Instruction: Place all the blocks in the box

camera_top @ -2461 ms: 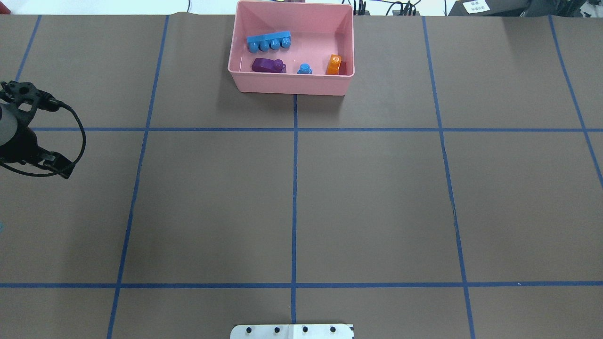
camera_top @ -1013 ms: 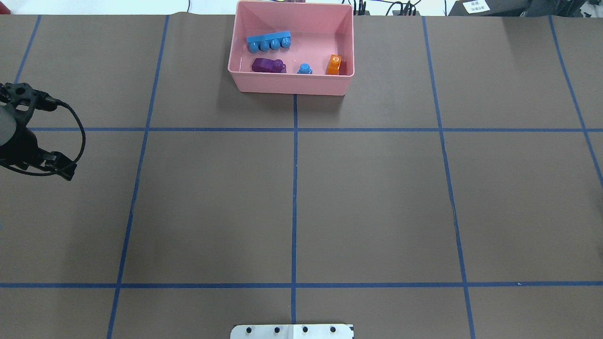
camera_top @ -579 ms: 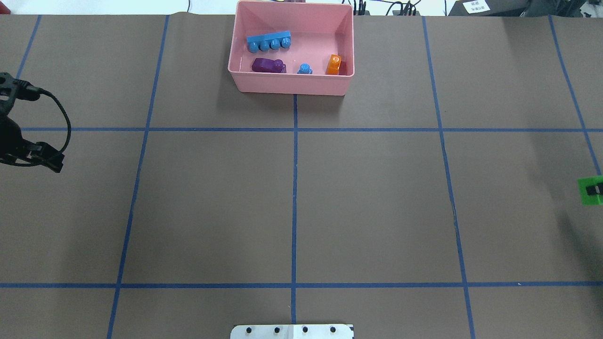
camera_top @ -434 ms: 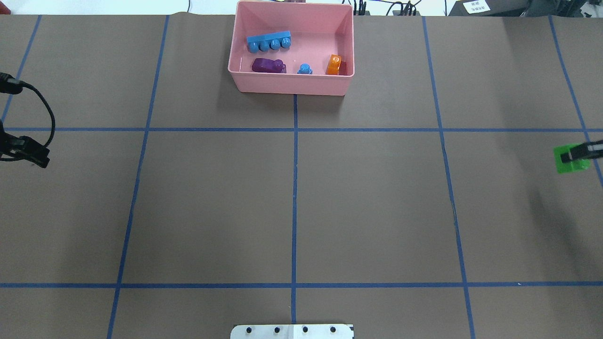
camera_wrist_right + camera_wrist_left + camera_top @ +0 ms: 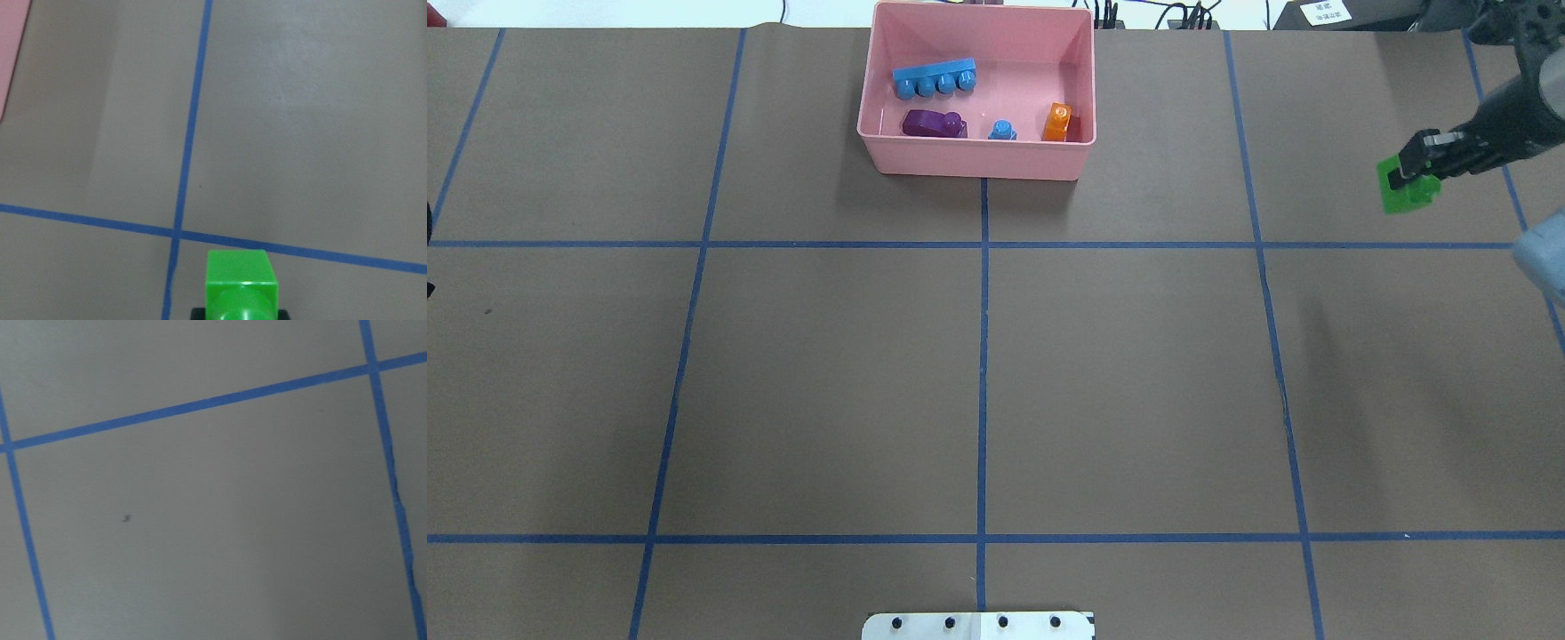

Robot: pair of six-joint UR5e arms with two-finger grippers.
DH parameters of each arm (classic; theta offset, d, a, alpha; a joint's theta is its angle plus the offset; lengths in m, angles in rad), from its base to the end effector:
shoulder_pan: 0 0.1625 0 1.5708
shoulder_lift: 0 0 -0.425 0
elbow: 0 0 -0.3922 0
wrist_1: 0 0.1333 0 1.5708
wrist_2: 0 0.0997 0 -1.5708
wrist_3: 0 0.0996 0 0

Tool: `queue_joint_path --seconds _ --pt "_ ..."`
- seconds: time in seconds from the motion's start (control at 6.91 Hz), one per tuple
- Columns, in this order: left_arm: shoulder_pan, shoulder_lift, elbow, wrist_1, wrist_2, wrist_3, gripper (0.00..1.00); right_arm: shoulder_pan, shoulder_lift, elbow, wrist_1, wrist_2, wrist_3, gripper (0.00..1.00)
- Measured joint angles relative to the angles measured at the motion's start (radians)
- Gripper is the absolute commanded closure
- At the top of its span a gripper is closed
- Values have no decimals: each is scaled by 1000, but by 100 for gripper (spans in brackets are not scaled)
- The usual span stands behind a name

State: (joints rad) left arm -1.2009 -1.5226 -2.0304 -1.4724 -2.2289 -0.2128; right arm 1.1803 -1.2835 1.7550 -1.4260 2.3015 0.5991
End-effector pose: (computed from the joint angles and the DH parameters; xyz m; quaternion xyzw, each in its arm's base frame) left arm 0.0981 -0.4533 0.4744 0.0496 0.3481 0.1236 0.9279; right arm -0.1643 -0.5748 0.3948 0.0876 -0.4341 -0.0151 0.8965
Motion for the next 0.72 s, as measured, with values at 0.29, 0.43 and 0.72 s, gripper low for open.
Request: queue_joint_path --seconds 0.29,0.43,0.72 --pt "-24 13 10 2 -12 54 0 -38 293 -93 -242 -19 5 100" --pt "-40 15 25 2 -14 109 0 -59 437 -202 -296 -33 7 100" --pt "-66 17 50 3 -24 180 0 -104 684 -459 -315 -69 -4 100"
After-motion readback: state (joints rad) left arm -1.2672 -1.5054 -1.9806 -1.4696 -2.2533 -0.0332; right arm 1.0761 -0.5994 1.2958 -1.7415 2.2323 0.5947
